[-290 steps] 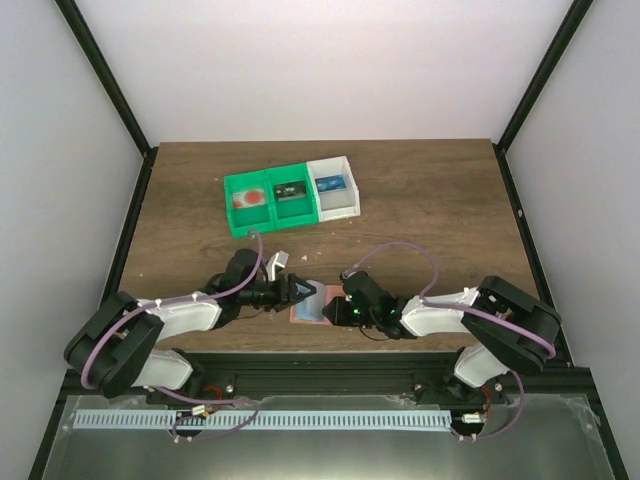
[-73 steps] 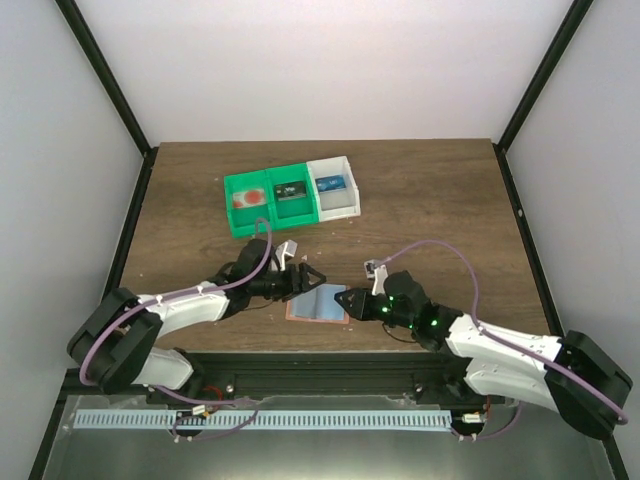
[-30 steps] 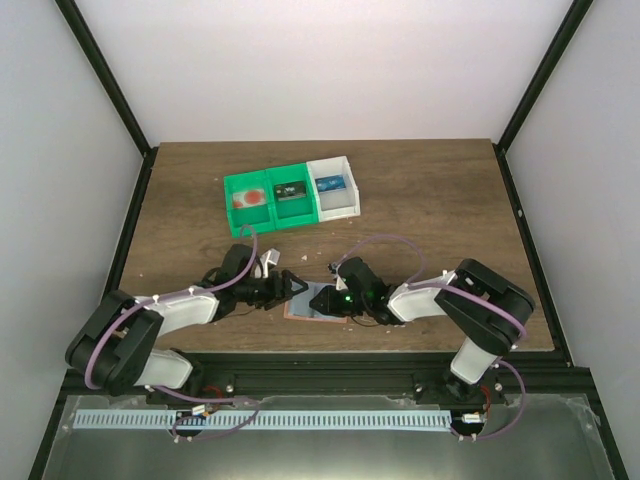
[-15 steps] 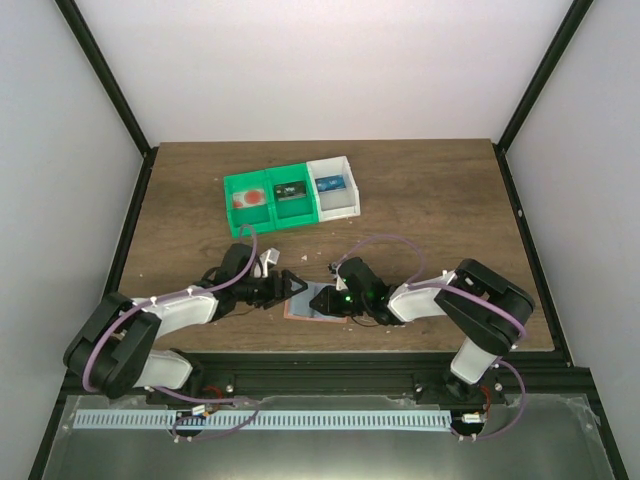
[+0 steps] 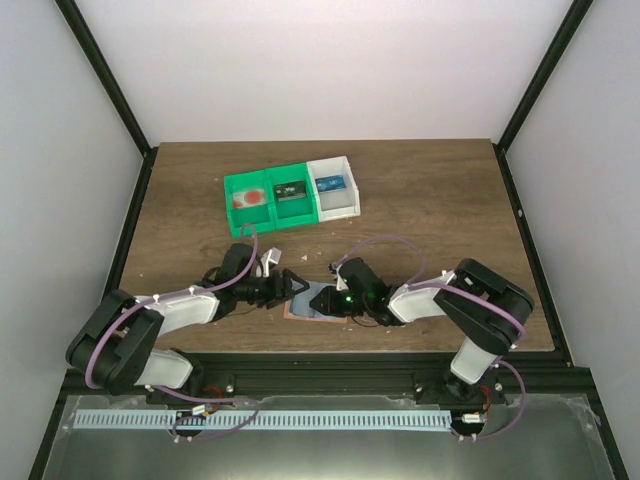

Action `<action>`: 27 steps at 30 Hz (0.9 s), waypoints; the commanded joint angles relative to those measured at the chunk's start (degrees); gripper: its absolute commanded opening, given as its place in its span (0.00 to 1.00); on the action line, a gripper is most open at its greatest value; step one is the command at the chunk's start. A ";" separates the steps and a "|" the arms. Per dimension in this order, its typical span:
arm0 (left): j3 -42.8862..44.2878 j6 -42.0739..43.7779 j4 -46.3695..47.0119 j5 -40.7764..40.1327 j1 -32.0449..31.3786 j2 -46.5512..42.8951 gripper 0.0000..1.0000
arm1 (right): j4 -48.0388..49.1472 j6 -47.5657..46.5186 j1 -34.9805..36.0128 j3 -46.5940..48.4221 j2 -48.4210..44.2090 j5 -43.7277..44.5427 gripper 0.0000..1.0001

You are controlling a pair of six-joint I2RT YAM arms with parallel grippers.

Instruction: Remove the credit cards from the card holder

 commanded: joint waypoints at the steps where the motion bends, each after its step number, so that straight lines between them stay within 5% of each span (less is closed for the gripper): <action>1: -0.78 -1.20 3.73 2.85 0.18 0.33 0.72 | 0.68 -0.41 -0.06 -1.56 1.48 0.30 0.19; 10: 0.21 -1.70 4.64 4.30 0.09 0.38 0.73 | 4.00 0.26 -0.10 -3.04 1.89 -0.50 0.19; 18: 4.01 6.22 -8.85 -5.02 0.18 -3.12 0.73 | 4.04 0.07 -0.05 -3.06 1.57 -0.54 0.19; 23: 3.49 7.05 -9.64 -6.89 0.27 -2.96 0.57 | 4.04 0.05 -0.01 -3.00 1.57 -0.59 0.19; 27: 3.09 7.30 -9.08 -6.27 0.27 -2.04 0.53 | 3.89 -0.02 -0.06 -2.92 1.57 -0.50 0.19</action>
